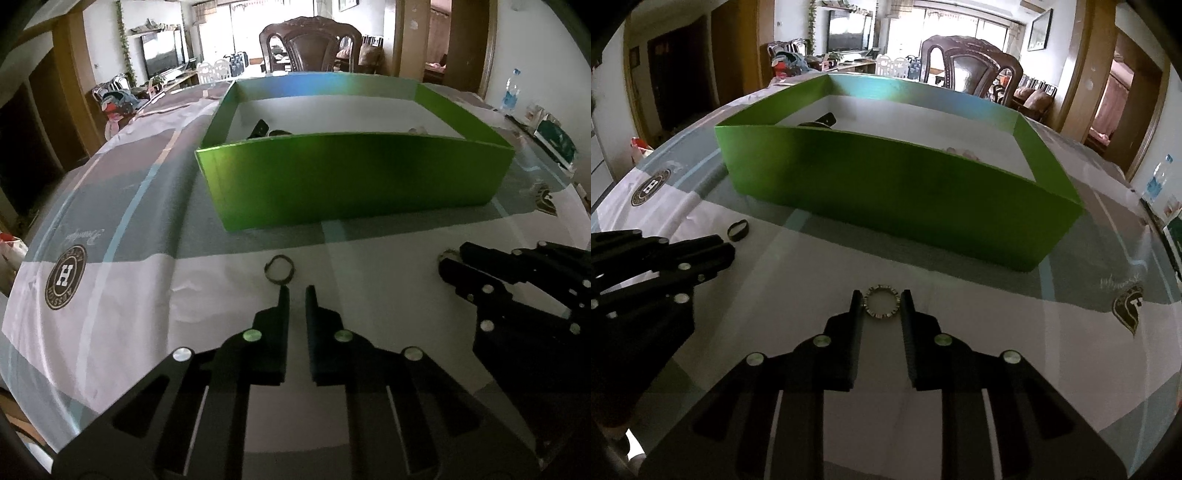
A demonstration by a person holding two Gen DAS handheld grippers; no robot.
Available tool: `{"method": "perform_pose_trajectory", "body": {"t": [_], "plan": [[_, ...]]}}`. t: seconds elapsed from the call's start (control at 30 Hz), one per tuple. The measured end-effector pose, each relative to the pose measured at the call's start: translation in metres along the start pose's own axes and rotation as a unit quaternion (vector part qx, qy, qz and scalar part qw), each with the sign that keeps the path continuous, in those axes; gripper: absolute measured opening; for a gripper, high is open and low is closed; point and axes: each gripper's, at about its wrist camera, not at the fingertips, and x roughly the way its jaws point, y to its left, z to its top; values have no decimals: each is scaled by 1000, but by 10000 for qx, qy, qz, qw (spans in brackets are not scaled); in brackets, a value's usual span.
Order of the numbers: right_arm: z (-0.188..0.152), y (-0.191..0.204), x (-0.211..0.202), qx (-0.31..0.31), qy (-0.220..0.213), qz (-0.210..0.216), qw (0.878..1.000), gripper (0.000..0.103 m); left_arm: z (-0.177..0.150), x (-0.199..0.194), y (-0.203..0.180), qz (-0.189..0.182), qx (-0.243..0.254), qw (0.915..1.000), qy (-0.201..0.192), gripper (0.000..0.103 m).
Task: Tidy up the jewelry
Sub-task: 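Grasp the dark ring with left while right grasps the beaded ring, then carry both rings over the green box and open both grippers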
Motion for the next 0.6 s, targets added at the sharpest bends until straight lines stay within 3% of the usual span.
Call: {"method": "perform_pose_trajectory", "body": {"t": [0.17, 0.6], "plan": [[-1, -14, 1, 343, 27, 330, 9989, 21, 3, -5, -2, 27, 14, 9999, -117, 9], [-4, -22, -2, 542, 15, 367, 9979, 21, 1, -8, 25, -179, -227, 9995, -129, 8]]}}
